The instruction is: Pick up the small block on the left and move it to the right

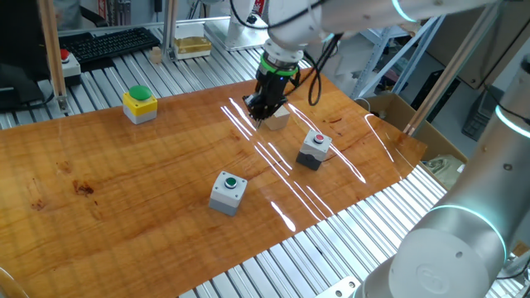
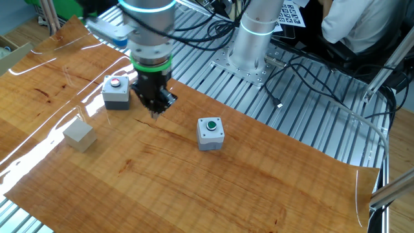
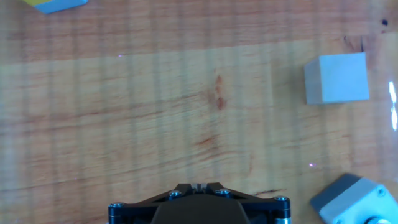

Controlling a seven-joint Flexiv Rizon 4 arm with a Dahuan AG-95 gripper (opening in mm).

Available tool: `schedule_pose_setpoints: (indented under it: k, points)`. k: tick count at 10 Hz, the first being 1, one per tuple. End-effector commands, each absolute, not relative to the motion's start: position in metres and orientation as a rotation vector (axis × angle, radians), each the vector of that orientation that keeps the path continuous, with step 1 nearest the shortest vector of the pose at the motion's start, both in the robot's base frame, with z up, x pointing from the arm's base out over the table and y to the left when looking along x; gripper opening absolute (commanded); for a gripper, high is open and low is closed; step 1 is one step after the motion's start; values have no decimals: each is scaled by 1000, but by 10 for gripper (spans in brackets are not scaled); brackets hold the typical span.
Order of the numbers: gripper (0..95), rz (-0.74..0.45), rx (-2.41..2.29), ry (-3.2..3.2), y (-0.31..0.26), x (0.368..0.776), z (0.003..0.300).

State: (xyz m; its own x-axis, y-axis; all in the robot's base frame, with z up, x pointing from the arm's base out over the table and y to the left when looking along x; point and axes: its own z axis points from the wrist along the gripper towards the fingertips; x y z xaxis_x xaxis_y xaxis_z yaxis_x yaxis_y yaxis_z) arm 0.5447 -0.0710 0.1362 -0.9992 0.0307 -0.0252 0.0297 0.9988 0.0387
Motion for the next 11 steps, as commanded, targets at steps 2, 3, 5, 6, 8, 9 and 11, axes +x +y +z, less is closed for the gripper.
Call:
schedule_pose_setpoints:
  k: [2, 3, 5, 6, 8, 9, 11]
  points:
    - [0, 66, 24, 3118, -77, 556, 130]
    - [0, 62, 14, 3117, -80, 560, 129]
    - [0, 63, -12, 3115, -90, 566, 124]
    - [0, 65, -33, 3114, -95, 568, 121]
    - [0, 74, -63, 3110, -109, 575, 113]
    - [0, 79, -73, 3111, -114, 579, 112]
    - [0, 94, -90, 3117, -124, 590, 112]
